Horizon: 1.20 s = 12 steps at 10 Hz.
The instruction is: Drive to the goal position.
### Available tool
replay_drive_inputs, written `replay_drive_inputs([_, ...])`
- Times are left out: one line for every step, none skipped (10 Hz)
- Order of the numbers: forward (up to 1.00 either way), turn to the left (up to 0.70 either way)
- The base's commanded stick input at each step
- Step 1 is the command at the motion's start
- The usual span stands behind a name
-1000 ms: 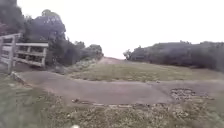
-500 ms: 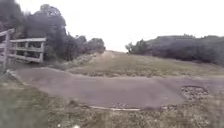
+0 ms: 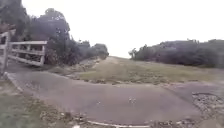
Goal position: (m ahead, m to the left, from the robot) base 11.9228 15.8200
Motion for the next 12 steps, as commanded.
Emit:
replay_drive_inputs([0.60,0.09])
replay_drive_inputs([0.60,0.09])
replay_drive_inputs([0.60,0.12])
replay_drive_inputs([0.60,0.14])
replay_drive_inputs([0.60,0.15])
replay_drive_inputs([0.60,0.15])
replay_drive_inputs([0.60,0.15])
replay_drive_inputs([0.60,0.15])
replay_drive_inputs([0.60,0.15])
replay_drive_inputs([0.60,0.15])
replay_drive_inputs([0.60,0.15])
replay_drive_inputs([0.60,0.15])
